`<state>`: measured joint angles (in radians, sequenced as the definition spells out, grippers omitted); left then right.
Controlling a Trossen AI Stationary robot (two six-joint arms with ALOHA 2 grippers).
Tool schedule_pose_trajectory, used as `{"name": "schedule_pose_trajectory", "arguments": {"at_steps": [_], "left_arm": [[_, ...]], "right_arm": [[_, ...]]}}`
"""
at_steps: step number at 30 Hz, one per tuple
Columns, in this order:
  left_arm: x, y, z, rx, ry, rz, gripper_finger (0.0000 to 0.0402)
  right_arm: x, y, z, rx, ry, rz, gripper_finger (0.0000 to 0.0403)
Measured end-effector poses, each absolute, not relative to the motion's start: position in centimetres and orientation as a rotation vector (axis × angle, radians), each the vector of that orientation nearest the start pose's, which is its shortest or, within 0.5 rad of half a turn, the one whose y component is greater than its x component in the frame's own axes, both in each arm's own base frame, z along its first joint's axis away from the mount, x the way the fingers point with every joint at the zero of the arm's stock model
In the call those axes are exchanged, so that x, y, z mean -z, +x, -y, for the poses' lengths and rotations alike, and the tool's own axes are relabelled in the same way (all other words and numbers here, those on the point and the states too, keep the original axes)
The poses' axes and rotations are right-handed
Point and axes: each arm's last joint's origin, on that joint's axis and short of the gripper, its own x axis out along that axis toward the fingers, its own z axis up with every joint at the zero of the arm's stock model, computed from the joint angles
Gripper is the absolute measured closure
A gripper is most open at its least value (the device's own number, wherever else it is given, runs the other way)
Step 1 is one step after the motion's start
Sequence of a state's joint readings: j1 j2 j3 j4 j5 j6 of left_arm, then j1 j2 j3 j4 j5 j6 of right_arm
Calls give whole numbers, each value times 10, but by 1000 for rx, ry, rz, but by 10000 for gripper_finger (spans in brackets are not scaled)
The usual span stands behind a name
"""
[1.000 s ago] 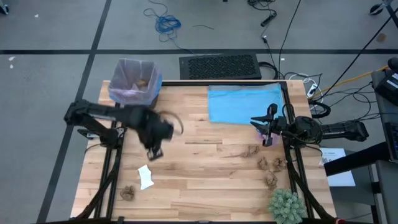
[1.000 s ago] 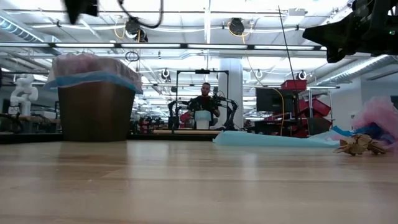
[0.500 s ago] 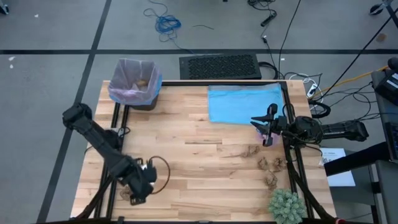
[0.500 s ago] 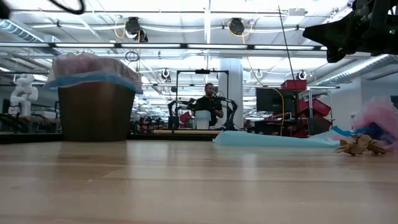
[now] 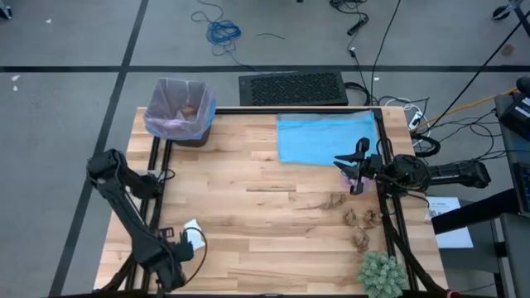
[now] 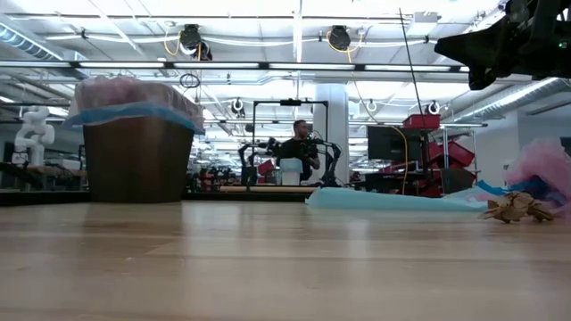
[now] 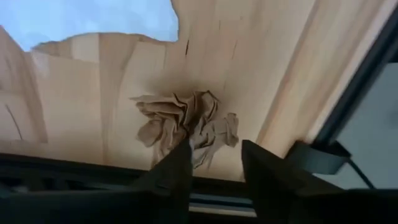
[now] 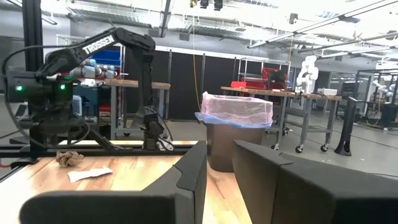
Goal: Place trash/remove bag and relplace
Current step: Put the brown napkin into the trash bin
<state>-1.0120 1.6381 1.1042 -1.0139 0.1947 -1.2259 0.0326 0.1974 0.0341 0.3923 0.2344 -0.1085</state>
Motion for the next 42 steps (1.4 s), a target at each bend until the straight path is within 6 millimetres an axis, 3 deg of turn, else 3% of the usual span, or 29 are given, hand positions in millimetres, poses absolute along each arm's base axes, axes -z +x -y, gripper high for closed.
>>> {"name": "schedule_pose_trajectory", "arguments": {"at_steps": [7,12,15,18,21,27,35,42], "left_arm": [[-170,143,253,-140,-175,-1775,210],[-145,144,254,-241,-74,-1816,205],[-138,149,253,-274,-98,-1867,231],[-142,161,251,-286,-144,-1866,303],[-160,177,241,-291,-176,-1775,380],[-217,205,203,-404,-209,-1516,392],[-314,226,117,-634,-196,-1096,394],[-368,224,36,-837,-141,-899,394]], "right_arm": [[-196,106,3,214,-82,215,332],[-197,106,3,214,-87,217,332],[-198,106,3,215,-87,227,332],[-198,106,3,215,-87,231,332],[-198,106,3,215,-86,234,332],[-199,106,3,215,-81,239,332],[-199,106,3,215,-81,239,332],[-199,106,3,213,-74,238,332]]}}
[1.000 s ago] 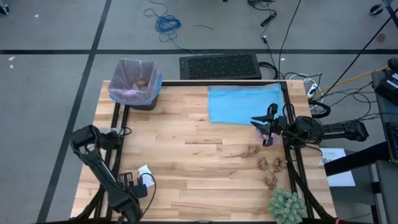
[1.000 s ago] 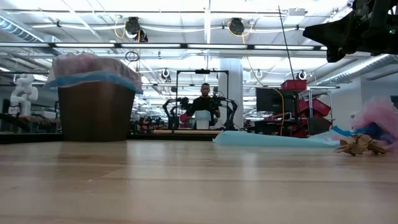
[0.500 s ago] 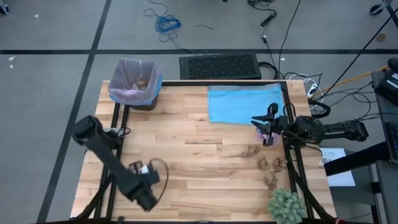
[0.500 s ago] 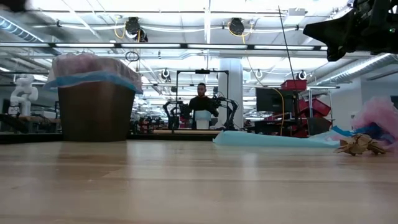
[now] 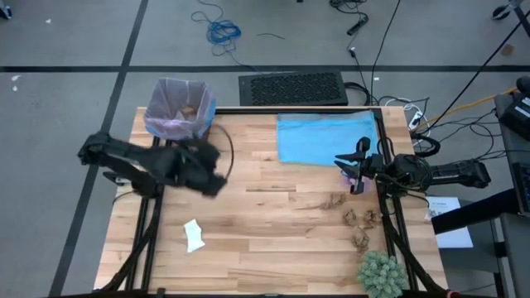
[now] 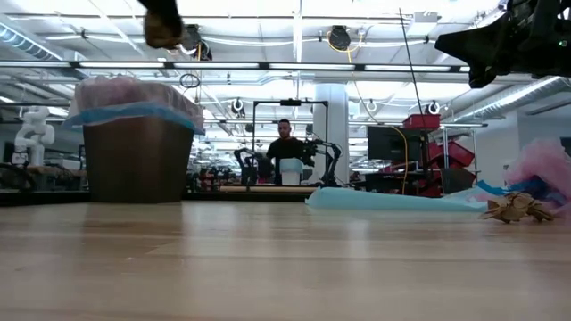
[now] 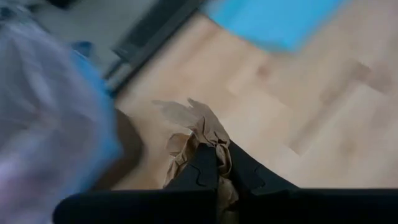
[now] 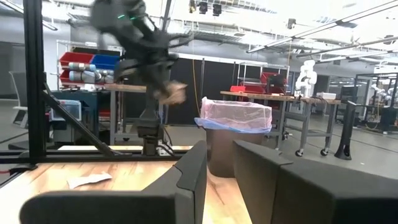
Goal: Place trash/remove bag and relplace
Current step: Put the brown napkin into the trash bin
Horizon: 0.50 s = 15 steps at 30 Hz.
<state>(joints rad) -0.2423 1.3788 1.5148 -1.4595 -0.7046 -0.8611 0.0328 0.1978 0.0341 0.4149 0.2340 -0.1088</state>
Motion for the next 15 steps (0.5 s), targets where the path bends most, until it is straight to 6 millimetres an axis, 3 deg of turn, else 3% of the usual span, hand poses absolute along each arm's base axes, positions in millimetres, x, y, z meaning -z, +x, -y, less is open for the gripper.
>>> {"name": "schedule_pose_trajectory", "arguments": {"at_steps": [5,8,15], "left_arm": [[-392,222,-18,-975,-90,-900,394],[-403,210,-51,-1070,-78,-955,394],[-401,183,-107,-1147,-277,-1112,394]], "right_arm": [[-199,106,3,213,-71,239,332],[-198,106,3,213,-71,238,332],[-198,106,3,213,-71,237,332]]}}
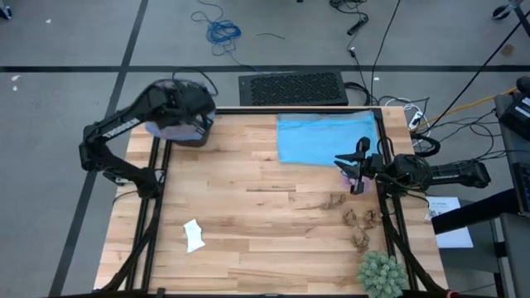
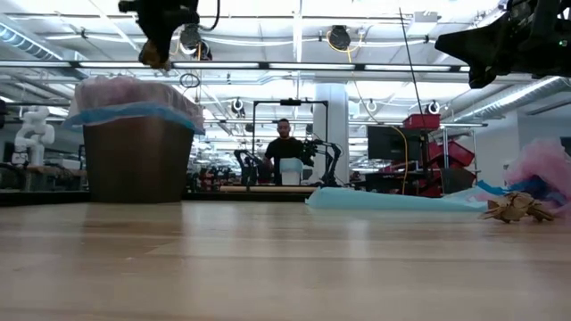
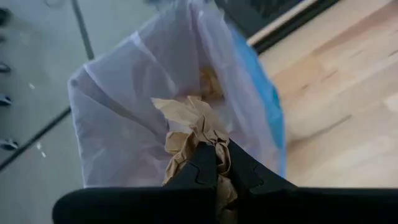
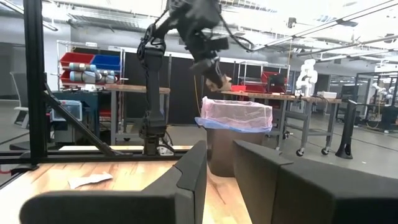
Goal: Place trash/remove bag and relplace
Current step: Put the brown napkin into the trash bin, then put the white paper into the trash bin
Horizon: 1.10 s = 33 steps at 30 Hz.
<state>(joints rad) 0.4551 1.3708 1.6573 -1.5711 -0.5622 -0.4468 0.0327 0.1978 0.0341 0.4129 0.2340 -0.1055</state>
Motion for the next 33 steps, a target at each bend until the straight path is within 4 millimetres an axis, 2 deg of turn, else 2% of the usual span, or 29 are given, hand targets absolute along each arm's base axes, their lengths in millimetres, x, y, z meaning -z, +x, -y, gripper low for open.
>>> {"name": "schedule_pose_trajectory", "arguments": {"at_steps": [3,5,8,16,19,21,23,25,28,33], "left_arm": [[-400,174,-122,-1155,-300,-1152,393],[-399,170,-130,-1162,-269,-1190,378],[-396,170,-138,-1178,-210,-1244,337],[-387,174,-155,-1203,-195,-1316,219],[-383,176,-159,-1180,-169,-1352,191],[-381,178,-158,-1123,-215,-1358,185],[-380,181,-154,-1020,-295,-1343,194],[-381,189,-140,-847,-386,-1316,218],[-384,200,-113,-642,-458,-1279,273],[-386,218,-63,-464,-473,-1278,375]], "right_arm": [[-198,106,3,213,-72,237,332],[-198,106,3,213,-72,237,332],[-198,106,3,213,-73,237,332],[-198,106,3,213,-72,237,332],[-198,106,3,213,-72,237,332],[-198,106,3,213,-72,237,332],[-198,106,3,213,-72,237,332],[-198,106,3,214,-79,237,332],[-198,106,3,214,-80,236,332],[-198,106,3,214,-80,236,332]]}}
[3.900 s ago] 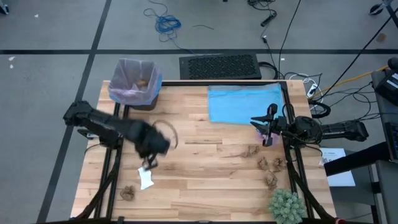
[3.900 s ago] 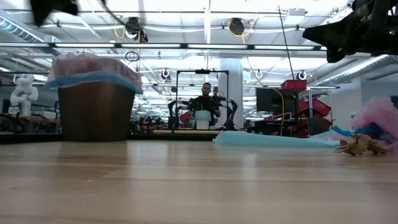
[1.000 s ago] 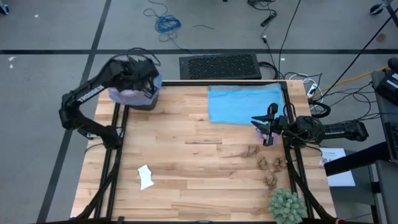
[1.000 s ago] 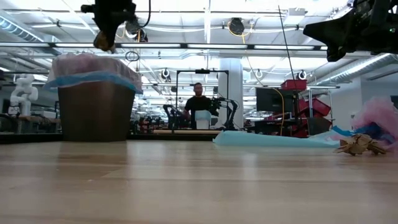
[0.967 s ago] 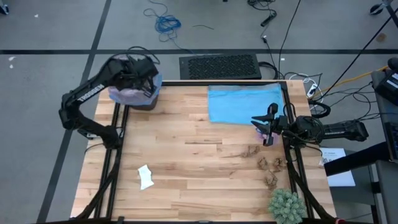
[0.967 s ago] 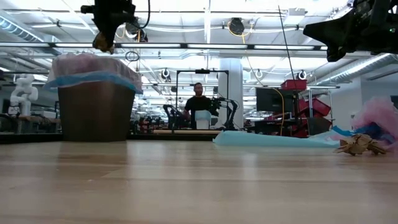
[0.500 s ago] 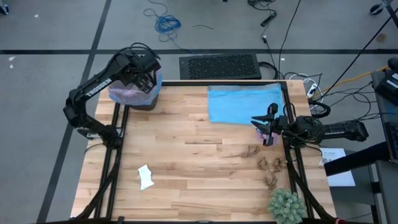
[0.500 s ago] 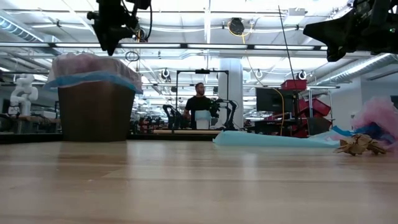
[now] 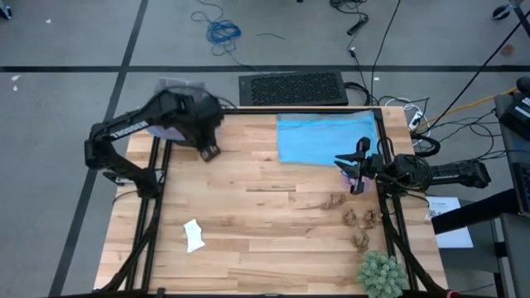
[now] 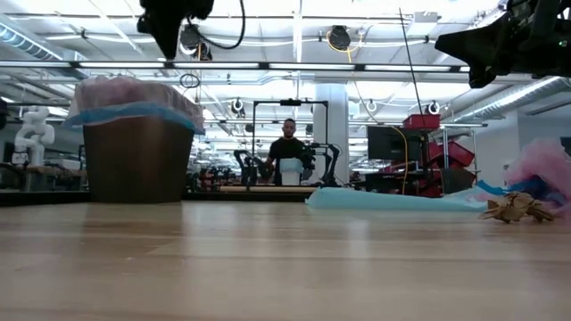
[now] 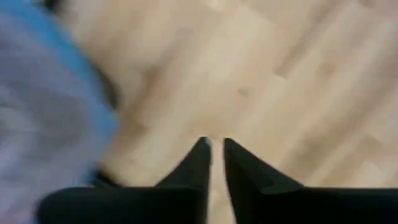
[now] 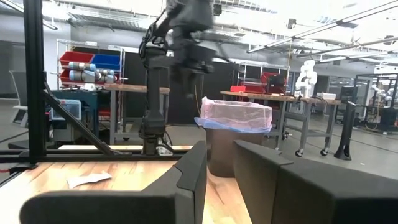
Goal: Place trash/remove bag and relplace
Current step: Put the white paper into the trash bin
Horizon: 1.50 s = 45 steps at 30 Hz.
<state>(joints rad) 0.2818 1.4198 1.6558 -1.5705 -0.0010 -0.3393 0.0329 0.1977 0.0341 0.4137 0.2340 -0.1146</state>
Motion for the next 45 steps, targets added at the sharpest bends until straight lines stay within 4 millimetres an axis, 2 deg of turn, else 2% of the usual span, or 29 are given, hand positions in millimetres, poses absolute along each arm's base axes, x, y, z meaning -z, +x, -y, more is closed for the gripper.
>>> {"name": "schedule_pose_trajectory", "arguments": {"at_steps": [2,7,11,14,17,23,26,29,34,38,45], "left_arm": [[-386,223,-42,-418,-501,-1285,394],[-382,232,14,-293,-505,-1344,399],[-375,233,62,-121,-373,-1422,399],[-357,231,93,7,-201,-1505,399],[-328,234,115,78,-43,-1598,399],[-258,253,133,193,99,-1786,399],[-230,261,139,326,133,-1825,398],[-207,265,142,423,161,-1876,380],[-183,267,144,512,250,-1945,325],[-170,273,147,553,279,-1931,285],[-157,278,149,553,301,-1942,262]], "right_arm": [[-198,106,3,214,-80,236,332],[-198,106,3,213,-74,237,332],[-198,106,3,213,-73,237,332],[-198,106,3,212,-72,237,332],[-198,106,3,211,-71,238,332],[-198,106,3,210,-72,238,332],[-198,106,3,210,-71,238,332],[-198,106,3,210,-71,238,332],[-198,106,3,209,-71,238,332],[-198,106,3,209,-71,238,332],[-198,106,3,209,-71,237,332]]}}
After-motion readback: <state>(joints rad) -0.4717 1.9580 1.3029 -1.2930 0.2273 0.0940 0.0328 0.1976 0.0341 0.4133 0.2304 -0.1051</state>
